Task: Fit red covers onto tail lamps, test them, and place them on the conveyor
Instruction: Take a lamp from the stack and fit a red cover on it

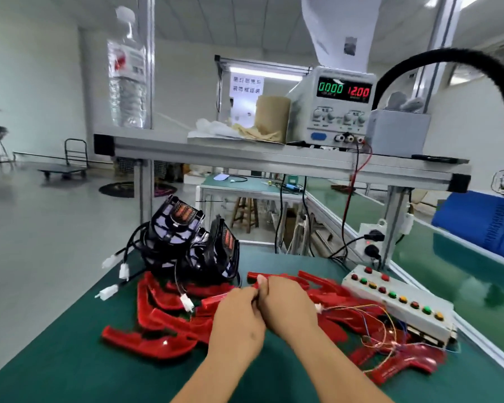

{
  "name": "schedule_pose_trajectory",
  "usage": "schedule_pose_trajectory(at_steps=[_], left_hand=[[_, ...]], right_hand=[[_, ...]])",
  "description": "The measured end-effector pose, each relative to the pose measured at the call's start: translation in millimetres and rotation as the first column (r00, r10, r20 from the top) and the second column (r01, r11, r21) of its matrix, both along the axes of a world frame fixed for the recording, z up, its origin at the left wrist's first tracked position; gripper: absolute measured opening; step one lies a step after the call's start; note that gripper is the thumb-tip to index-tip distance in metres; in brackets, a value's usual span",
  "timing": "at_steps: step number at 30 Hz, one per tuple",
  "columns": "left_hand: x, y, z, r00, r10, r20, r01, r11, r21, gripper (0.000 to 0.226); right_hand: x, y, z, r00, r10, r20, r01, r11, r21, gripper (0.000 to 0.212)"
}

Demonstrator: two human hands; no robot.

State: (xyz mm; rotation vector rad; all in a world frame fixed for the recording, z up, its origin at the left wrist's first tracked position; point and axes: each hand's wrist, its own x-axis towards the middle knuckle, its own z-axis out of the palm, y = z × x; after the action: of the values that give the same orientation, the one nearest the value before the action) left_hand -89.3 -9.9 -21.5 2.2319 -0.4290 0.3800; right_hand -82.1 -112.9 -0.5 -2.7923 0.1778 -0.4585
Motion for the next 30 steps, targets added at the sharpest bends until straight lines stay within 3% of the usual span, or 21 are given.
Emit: schedule_pose_trajectory(at_steps=[4,13,18,20,26,30], left_hand=[[15.7,-0.9,-19.6,0.999,0.005,-0.038,-0.003,1.0,0.028,0.035],[25.5,-10.3,-39.8,0.997,-0.021,-0.069,0.031,0.987,0.16,0.023],[25.6,-1.0,-36.1,0.997,-0.077,-0.005,0.076,0.971,0.229,0.021],[27.6,4.5,-27.9,0.996,-0.085,0.033,0.078,0.98,0.185,0.017],[80.3,32.4,4.5,0.967,0.256,-0.011,-0.256,0.965,-0.058,0.021],[126.6,39.4,9.2,0.889,0.418,-0.189,-0.441,0.892,-0.101,0.059]], right_hand=[[17.0,-3.1,-24.7,0.998,0.015,-0.059,-0.011,0.997,0.073,0.046],[32.4,-23.9,-63.7,0.992,0.043,-0.119,-0.029,0.992,0.12,0.046],[32.0,-25.5,-69.8,0.987,0.037,-0.159,-0.019,0.994,0.111,0.044],[32.0,-24.5,-70.1,0.988,0.032,-0.152,-0.017,0.995,0.095,0.043],[31.4,-23.5,-68.9,0.986,0.025,-0.166,-0.007,0.994,0.106,0.046],[30.6,-22.5,-67.0,0.986,0.029,-0.165,-0.011,0.994,0.111,0.045]])
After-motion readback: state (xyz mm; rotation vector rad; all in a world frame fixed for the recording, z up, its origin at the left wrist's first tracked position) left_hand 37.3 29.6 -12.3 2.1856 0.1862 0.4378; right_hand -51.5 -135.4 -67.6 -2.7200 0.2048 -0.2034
